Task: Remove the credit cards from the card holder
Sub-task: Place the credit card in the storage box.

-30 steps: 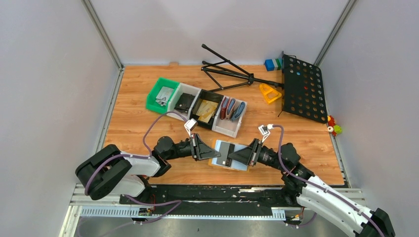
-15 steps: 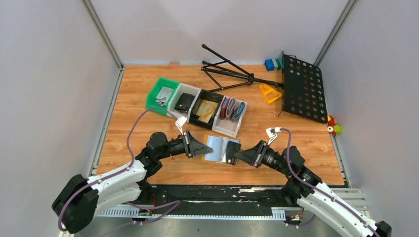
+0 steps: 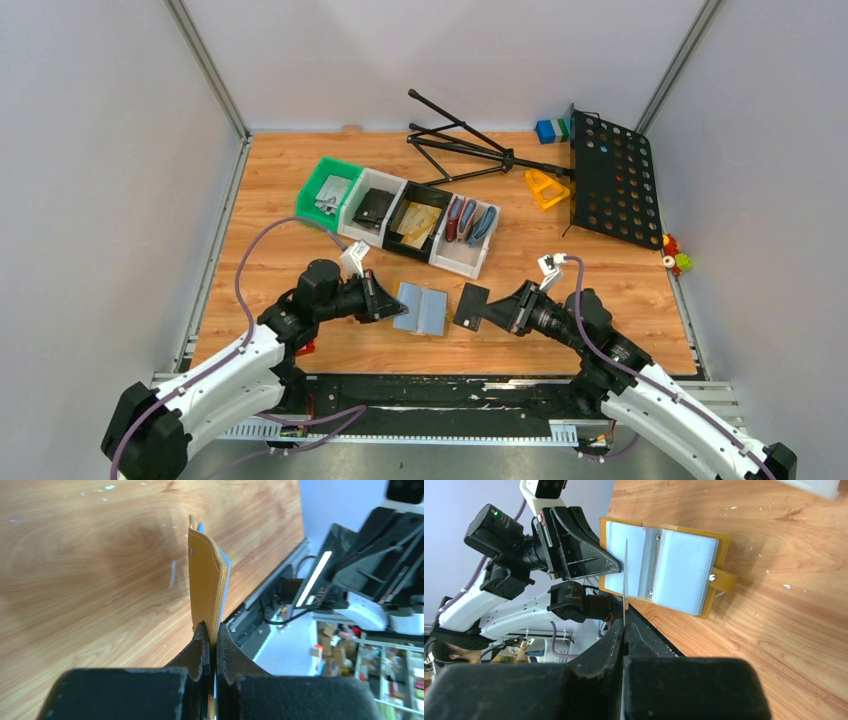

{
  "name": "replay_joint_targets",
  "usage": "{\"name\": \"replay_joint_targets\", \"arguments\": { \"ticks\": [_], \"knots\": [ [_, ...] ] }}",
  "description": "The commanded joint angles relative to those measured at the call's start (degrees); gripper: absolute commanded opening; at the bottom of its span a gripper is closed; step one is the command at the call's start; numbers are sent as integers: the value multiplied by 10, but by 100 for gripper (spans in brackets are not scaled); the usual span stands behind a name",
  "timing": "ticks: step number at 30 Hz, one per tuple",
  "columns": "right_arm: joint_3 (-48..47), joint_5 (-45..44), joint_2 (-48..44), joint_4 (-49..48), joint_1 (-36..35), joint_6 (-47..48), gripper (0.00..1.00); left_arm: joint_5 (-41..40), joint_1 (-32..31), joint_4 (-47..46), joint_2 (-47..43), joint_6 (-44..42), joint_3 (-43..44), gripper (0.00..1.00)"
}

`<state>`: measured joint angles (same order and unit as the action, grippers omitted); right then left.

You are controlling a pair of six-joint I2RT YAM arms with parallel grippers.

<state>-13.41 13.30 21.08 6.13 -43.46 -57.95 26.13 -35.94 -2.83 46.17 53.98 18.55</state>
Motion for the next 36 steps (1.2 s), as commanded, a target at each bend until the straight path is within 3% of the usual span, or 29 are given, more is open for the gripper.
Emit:
{"name": "replay_joint_targets", "arguments": {
  "ticks": [1,5,8,20,26,36],
  "knots": [
    [-54,-30,40,-10,1,41,0,-71,1,132,-15,-85,47,0],
    [-119,-42,166,-20,2,93,0,-105,2,178,-1,-104,52,0],
    [-174,-14,270,-79,10,109,0,-131,2,207,3,-112,55,0],
    [-428,11,609,-163,17,145,0,-378,2,402,-71,-118,115,0],
    [-573,25,777,-182,17,127,0,-398,3,406,-86,-104,115,0],
    [-755,-18,975,-188,23,132,2,-393,3,393,-86,-112,114,0]
  ]
}}
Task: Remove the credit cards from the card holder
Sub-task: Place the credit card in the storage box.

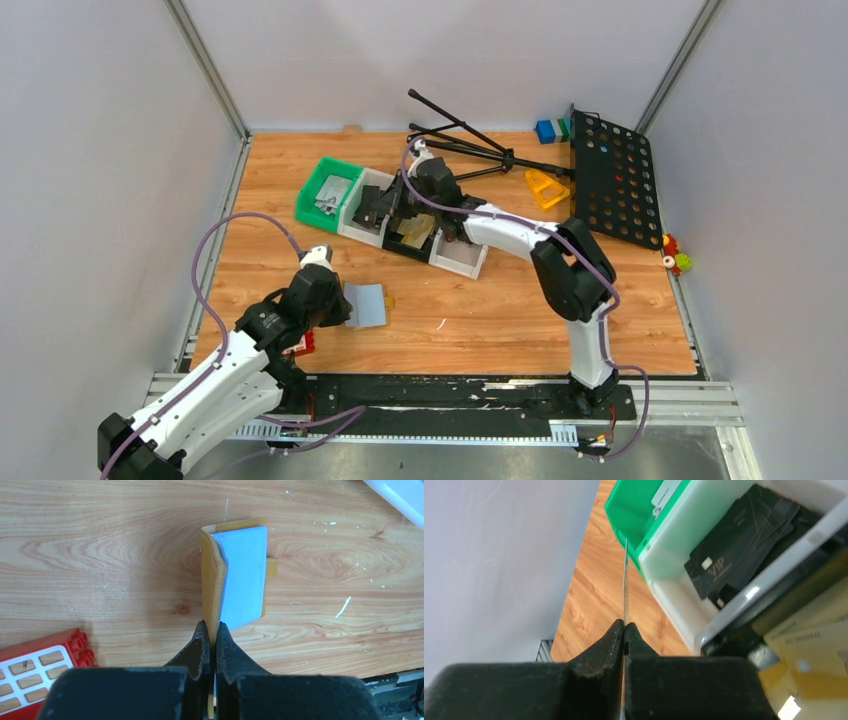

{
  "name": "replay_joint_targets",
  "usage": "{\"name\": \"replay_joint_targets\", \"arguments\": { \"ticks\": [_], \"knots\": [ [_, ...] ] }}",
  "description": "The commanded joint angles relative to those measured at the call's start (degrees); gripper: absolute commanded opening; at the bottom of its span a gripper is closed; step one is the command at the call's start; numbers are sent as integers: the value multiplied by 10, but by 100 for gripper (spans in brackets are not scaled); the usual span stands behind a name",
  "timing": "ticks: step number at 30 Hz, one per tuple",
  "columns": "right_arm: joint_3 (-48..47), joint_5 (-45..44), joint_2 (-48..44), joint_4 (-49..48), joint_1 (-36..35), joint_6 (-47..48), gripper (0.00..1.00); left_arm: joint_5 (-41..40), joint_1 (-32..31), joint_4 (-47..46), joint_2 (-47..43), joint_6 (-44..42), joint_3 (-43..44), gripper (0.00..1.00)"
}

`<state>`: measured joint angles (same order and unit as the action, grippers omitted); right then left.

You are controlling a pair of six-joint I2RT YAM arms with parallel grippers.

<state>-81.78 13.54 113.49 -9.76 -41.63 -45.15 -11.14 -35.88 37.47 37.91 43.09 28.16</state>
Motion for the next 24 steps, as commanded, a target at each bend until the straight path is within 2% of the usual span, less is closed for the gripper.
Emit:
{"name": "replay_joint_targets", "arguments": {
  "ticks": [1,5,7,10,11,17,24],
  "knots": [
    [-89,-25,74,-29,5,6,2,-24,2,-8,-3,-1,18,0],
    [-155,-39,131,-16,5,24,7,-28,4,-13,0,0,17,0],
    [-172,-47,143,-10,6,28,13,-27,3,-16,4,-3,18,0],
    [-158,-40,127,-37,9,49,36,-15,4,-24,10,-11,19,0],
    [-152,-38,115,-38,10,59,41,-6,4,-30,12,-19,20,0],
    [-50,-26,-15,-32,13,119,57,58,3,-81,19,-40,3,0],
    [128,-84,-222,-3,14,163,79,133,4,-149,30,-35,-33,0]
  ]
}}
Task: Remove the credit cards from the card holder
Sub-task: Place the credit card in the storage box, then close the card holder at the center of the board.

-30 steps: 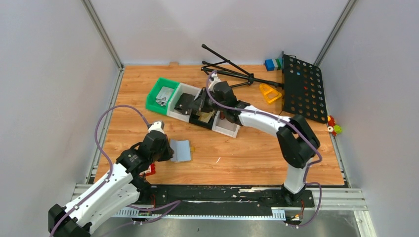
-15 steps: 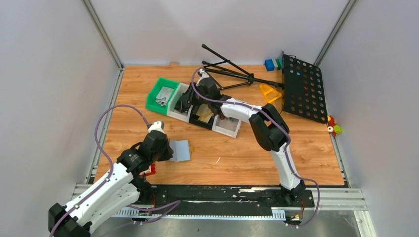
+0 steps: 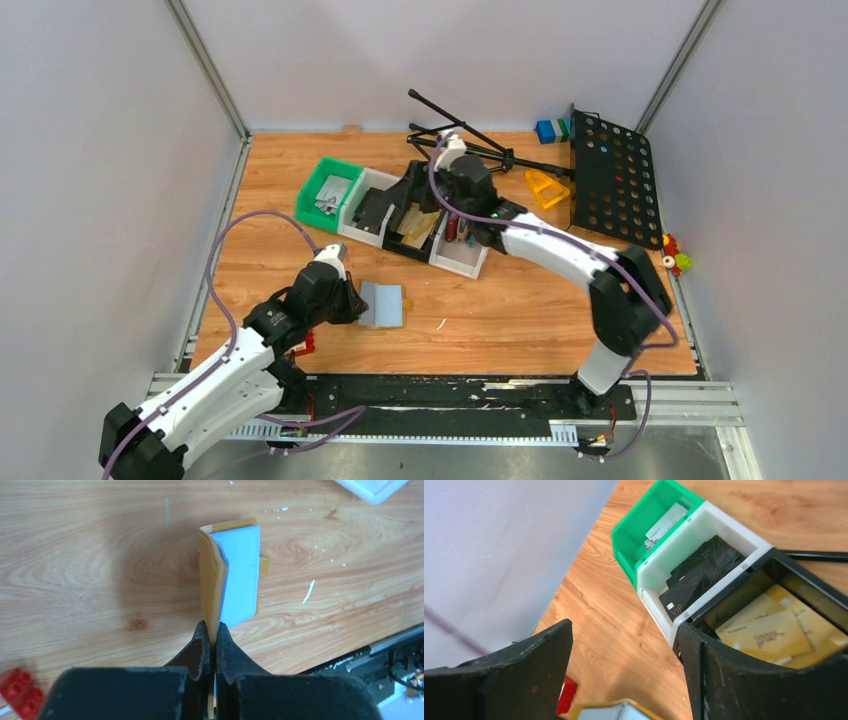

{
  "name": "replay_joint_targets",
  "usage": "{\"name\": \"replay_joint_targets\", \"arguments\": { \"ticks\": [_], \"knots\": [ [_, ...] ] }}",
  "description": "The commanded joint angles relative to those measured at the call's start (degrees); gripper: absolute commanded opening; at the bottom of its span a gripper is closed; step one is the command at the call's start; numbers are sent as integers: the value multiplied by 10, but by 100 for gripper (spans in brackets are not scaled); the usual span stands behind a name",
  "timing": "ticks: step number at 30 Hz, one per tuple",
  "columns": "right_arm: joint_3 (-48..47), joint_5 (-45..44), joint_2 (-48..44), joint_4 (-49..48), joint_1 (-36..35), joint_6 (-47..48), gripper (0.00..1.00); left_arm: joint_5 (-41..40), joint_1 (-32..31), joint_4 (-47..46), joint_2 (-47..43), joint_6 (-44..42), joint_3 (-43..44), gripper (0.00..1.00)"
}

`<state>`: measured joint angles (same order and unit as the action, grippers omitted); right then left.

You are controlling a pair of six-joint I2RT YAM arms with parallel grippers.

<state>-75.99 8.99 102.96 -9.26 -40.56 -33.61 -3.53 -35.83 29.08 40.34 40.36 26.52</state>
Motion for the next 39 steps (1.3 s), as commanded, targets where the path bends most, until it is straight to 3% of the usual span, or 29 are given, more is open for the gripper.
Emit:
{"name": "replay_joint_targets", "arguments": {
  "ticks": [1,4,8,11,18,22,30,37,39],
  "knots": [
    [92,-44,-141,-3,3,50,82,66,3,-74,7,-8,-20,0],
    [145,-63,-205,34,3,54,99,103,3,-104,13,-8,-36,0],
    [163,-126,-265,150,2,56,100,131,2,-134,28,-4,-49,0],
    [199,-123,-316,183,2,72,100,139,2,-144,45,-4,-54,0],
    [360,-100,-486,153,2,89,100,145,-9,-161,45,-2,-65,0],
    [439,-40,-565,135,2,71,98,143,-27,-173,38,9,-75,0],
    [474,91,-538,155,-1,20,86,128,-91,-219,91,31,-59,0],
    [506,40,-512,129,-71,-13,82,132,-125,-256,161,42,-31,0],
    [512,23,-496,126,-85,-36,77,145,-127,-278,164,51,-36,1]
  ]
}}
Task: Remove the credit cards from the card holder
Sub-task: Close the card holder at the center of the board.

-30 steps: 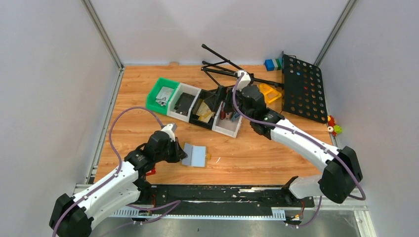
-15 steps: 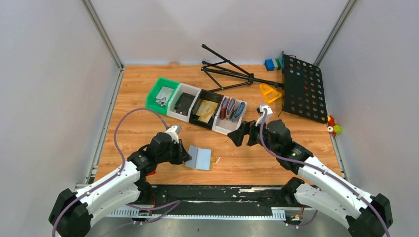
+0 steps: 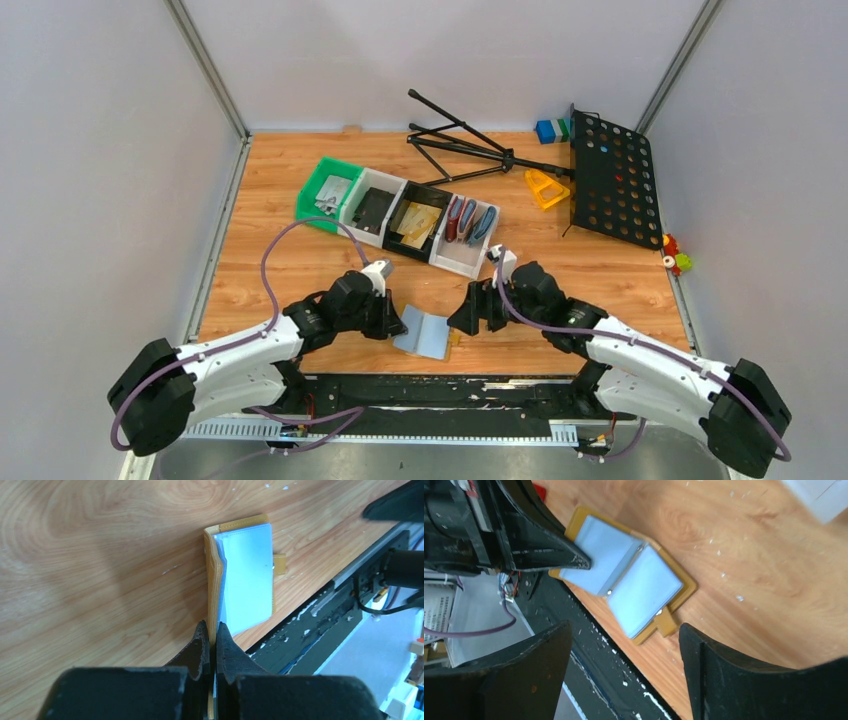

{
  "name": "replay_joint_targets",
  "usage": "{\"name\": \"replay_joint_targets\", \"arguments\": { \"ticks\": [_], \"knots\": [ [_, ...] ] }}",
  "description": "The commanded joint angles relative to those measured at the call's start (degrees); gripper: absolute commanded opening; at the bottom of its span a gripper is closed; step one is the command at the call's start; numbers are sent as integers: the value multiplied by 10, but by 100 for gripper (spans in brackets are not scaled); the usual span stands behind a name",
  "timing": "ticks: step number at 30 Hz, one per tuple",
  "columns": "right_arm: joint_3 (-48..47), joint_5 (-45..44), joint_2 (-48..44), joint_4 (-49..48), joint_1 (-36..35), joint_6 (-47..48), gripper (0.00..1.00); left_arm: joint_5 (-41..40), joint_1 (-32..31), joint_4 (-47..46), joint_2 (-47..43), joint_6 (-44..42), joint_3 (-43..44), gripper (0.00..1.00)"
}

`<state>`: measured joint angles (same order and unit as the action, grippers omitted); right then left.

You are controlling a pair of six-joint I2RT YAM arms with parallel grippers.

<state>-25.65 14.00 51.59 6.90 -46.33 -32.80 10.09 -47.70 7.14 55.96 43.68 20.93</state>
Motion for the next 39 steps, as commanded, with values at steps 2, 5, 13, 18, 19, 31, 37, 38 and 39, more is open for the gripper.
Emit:
{"name": "replay_joint_targets", "arguments": {
  "ticks": [2,5,13,18,19,31,37,38,39],
  "knots": [
    [16,-22,38,-51,-30,-65,62,14,-8,-68,6,23,16,3],
    [19,-5,68,-92,-39,-80,46,18,-8,-61,8,18,19,4],
    [-7,-10,150,-139,-81,-92,27,18,-8,-50,10,12,27,10],
    [-20,-10,240,-174,-88,-111,20,21,-8,-43,4,8,30,31],
    [-26,-8,258,-175,-88,-111,19,20,-8,-42,1,8,29,33],
    [-36,13,320,-211,-89,-117,16,61,-8,-82,-2,22,24,30],
    [-32,14,321,-214,-89,-115,16,96,-8,-132,24,37,15,30],
    [-32,14,321,-216,-89,-115,16,97,-8,-134,27,39,14,31],
    [-31,13,320,-219,-89,-115,17,97,-8,-134,29,38,14,31]
  ]
}}
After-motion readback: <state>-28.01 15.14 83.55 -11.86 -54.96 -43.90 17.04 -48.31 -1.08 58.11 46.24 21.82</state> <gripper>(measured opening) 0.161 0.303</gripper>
